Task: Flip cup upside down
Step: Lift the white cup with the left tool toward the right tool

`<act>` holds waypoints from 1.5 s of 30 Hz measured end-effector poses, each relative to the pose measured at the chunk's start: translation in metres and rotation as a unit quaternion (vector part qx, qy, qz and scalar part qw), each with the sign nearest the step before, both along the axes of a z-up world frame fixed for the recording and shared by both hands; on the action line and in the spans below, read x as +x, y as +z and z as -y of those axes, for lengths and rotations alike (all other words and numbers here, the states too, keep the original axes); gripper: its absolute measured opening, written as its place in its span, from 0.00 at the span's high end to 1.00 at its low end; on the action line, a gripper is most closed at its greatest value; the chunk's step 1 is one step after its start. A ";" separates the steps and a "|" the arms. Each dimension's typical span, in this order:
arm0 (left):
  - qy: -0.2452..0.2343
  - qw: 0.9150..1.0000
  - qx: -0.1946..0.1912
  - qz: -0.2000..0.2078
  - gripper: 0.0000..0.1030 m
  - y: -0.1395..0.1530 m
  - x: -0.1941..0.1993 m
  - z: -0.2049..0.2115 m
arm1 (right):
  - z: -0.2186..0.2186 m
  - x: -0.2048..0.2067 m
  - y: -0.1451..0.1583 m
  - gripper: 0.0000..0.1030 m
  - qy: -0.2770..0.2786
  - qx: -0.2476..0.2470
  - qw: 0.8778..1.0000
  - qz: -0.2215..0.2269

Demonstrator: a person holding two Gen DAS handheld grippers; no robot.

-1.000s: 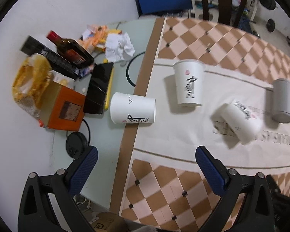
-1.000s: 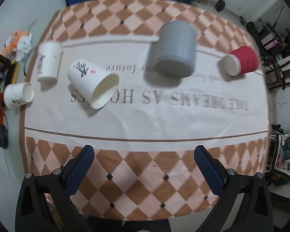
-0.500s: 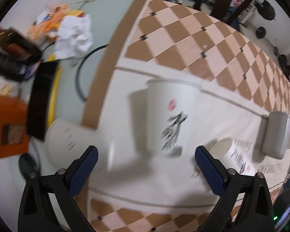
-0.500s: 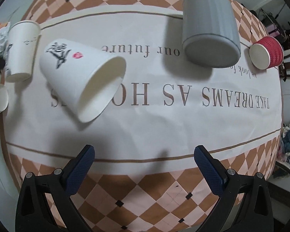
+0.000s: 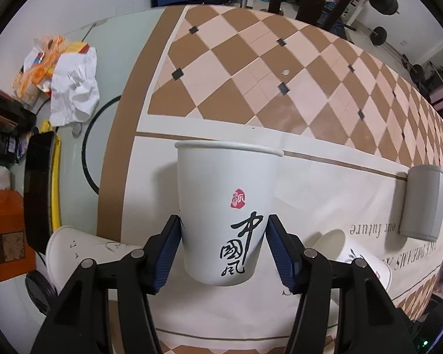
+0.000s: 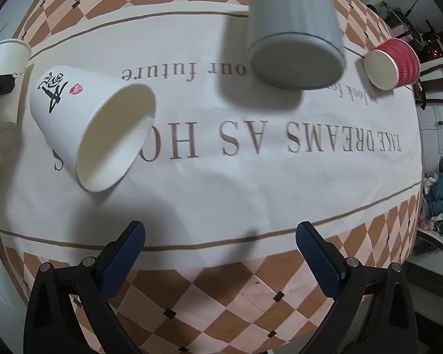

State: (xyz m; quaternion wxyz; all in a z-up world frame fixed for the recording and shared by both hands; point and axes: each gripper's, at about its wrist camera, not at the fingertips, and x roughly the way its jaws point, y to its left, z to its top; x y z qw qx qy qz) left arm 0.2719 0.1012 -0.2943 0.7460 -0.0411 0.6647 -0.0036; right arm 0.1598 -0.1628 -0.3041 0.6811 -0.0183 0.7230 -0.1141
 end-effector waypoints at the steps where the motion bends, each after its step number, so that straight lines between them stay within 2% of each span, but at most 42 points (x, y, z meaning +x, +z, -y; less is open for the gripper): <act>1: -0.003 1.000 0.000 0.003 0.46 0.007 -0.002 0.004 | 0.001 -0.001 0.003 0.00 -0.001 0.000 1.000 0.002; 7: -0.012 1.000 0.007 0.021 0.46 0.040 -0.028 0.008 | 0.028 -0.016 0.026 0.00 -0.006 0.009 1.000 0.014; 11: -0.014 0.999 0.013 0.032 0.46 0.067 -0.073 0.019 | 0.051 -0.029 0.043 0.00 0.003 0.022 1.000 0.019; 13: -0.014 0.999 0.018 0.033 0.46 0.073 -0.094 0.034 | 0.062 -0.052 0.045 0.00 0.012 0.025 0.999 0.020; 16: -0.011 1.000 0.004 0.027 0.46 0.084 -0.129 0.061 | 0.087 -0.067 0.049 0.00 0.022 0.032 0.999 0.016; 20: 0.004 0.999 -0.043 0.007 0.46 0.089 -0.164 0.099 | 0.119 -0.082 0.049 0.00 0.026 0.035 0.999 0.016; 25: 0.004 0.994 -0.104 -0.038 0.46 0.068 -0.188 0.162 | 0.161 -0.096 0.038 0.00 0.026 0.027 0.999 0.004; 32: 0.001 0.985 -0.137 -0.105 0.46 0.004 -0.190 0.226 | 0.226 -0.111 0.017 0.00 0.000 0.013 1.000 -0.010; 37: -0.014 0.985 -0.121 -0.120 0.44 -0.021 -0.194 0.252 | 0.259 -0.121 0.007 0.00 -0.023 0.011 1.000 -0.017; 43: -0.026 0.986 -0.108 -0.124 0.43 -0.025 -0.195 0.261 | 0.278 -0.127 0.003 0.00 -0.039 0.013 0.999 -0.019; 45: -0.029 0.988 -0.100 -0.117 0.38 -0.026 -0.194 0.261 | 0.280 -0.128 0.004 0.00 -0.043 0.015 0.999 -0.018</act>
